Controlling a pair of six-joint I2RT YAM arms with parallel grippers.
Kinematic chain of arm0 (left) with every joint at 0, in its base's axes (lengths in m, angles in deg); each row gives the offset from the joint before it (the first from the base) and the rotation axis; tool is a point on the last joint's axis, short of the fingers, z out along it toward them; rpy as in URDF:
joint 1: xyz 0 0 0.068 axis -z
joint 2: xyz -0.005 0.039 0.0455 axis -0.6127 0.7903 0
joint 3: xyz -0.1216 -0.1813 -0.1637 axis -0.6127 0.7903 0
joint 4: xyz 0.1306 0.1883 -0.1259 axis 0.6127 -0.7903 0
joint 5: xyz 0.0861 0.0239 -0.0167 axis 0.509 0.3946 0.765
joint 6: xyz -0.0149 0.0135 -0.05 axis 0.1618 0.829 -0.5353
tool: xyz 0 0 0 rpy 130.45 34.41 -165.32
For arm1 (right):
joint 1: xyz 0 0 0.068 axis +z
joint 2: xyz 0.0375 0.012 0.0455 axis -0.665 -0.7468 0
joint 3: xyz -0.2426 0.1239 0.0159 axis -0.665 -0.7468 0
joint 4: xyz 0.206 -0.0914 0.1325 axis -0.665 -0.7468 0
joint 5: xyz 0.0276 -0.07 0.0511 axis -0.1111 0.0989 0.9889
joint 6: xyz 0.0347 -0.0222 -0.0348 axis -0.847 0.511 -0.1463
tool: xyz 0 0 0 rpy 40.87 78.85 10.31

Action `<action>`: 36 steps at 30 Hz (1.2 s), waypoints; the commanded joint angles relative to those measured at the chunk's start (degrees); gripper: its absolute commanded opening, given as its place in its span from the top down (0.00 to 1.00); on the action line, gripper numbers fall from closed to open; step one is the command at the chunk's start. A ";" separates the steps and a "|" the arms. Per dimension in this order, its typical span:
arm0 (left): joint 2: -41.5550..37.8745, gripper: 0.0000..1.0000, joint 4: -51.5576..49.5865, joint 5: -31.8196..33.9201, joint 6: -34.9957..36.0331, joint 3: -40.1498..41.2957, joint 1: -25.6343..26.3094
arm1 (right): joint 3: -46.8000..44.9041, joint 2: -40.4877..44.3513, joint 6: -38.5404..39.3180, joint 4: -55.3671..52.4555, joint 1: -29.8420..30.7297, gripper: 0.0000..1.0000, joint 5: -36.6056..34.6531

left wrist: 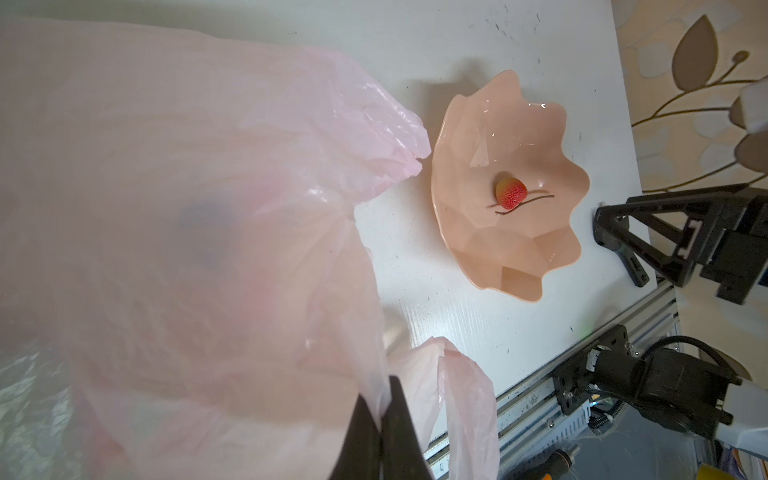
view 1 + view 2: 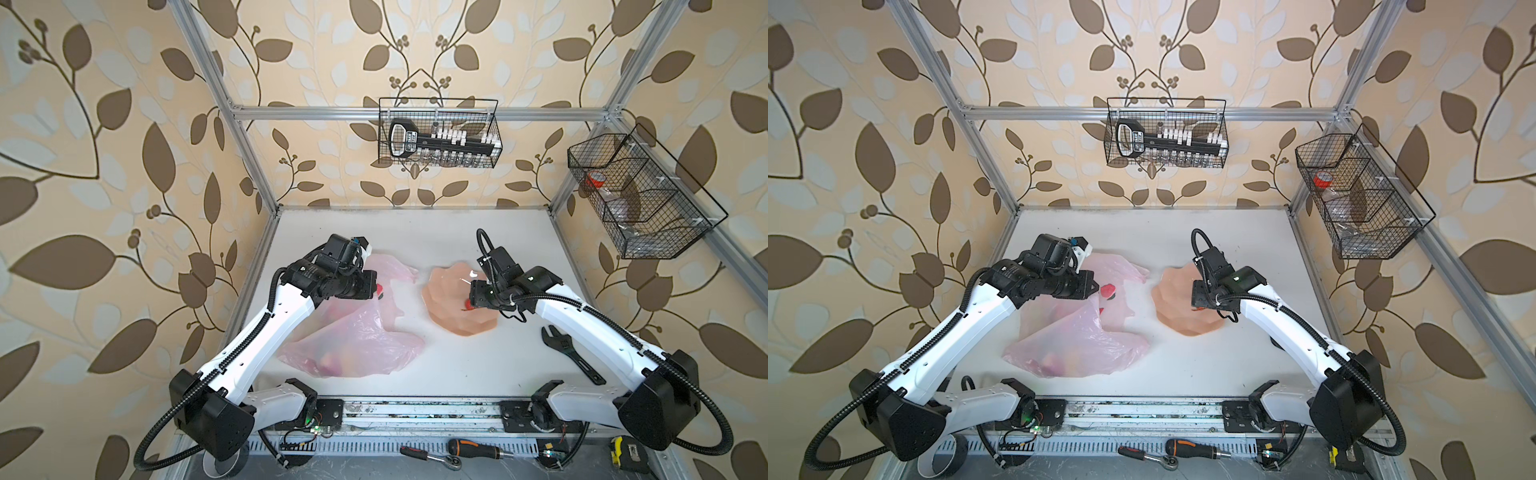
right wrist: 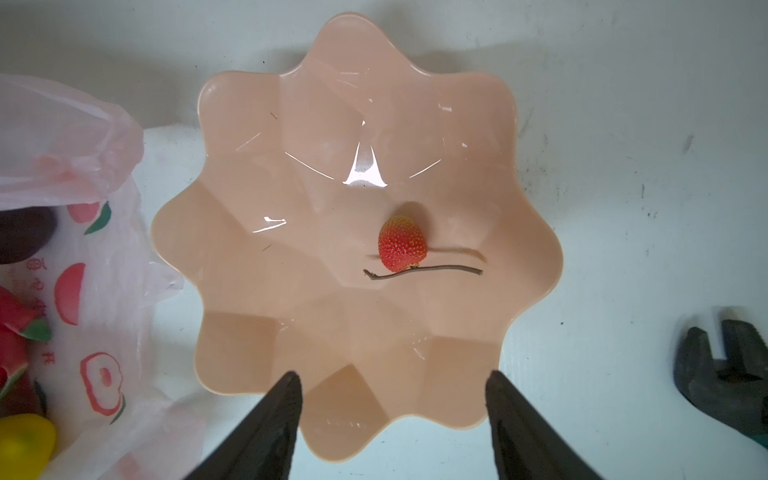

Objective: Place the fruits into the plastic bag
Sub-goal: Pick up the fruit from the plate.

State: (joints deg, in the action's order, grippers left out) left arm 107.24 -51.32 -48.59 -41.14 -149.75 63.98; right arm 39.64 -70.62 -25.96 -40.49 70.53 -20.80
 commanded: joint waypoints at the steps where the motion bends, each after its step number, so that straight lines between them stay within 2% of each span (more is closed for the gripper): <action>1: 0.06 1.00 1.23 -1.31 -0.22 -1.14 -0.09 | -0.08 -2.00 3.18 -0.40 -0.10 0.33 -1.54; 8: 0.31 1.00 1.23 -1.42 -0.09 -1.27 -0.09 | 0.67 -9.17 6.69 2.32 -0.98 0.38 -0.83; 19: 0.77 1.00 0.88 -1.11 0.11 -1.53 -0.09 | 3.16 -20.06 10.66 5.87 -1.68 0.40 -1.61; 31: 1.45 1.00 0.88 -1.01 0.21 -1.61 -0.09 | 4.60 -25.85 12.20 8.27 -2.03 0.44 -1.76; 36: 1.87 1.00 0.97 -1.11 0.25 -1.77 -0.09 | 4.66 -27.33 12.28 9.03 -2.12 0.48 -1.80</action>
State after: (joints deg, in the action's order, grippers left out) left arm 109.19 -51.32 -48.68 -41.11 -149.75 63.98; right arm 42.52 -96.65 -14.81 -31.86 68.60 -21.87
